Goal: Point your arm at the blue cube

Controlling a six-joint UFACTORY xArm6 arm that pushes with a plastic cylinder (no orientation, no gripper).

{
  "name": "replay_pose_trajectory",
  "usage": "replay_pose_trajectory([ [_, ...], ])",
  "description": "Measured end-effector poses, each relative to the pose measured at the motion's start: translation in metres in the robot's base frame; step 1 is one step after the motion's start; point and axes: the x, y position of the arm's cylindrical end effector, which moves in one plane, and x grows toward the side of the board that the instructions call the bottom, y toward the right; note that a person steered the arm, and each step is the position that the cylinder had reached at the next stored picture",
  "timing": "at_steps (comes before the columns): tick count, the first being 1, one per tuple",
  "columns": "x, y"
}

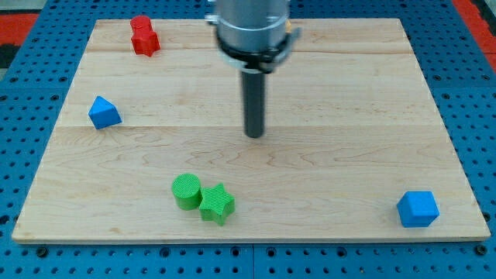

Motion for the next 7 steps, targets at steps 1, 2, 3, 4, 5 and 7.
replay_pose_trajectory([
  [1, 0.008, 0.079],
  [2, 0.012, 0.118],
  [3, 0.012, 0.123],
  [4, 0.012, 0.123],
  [5, 0.013, 0.128],
  [7, 0.017, 0.155],
])
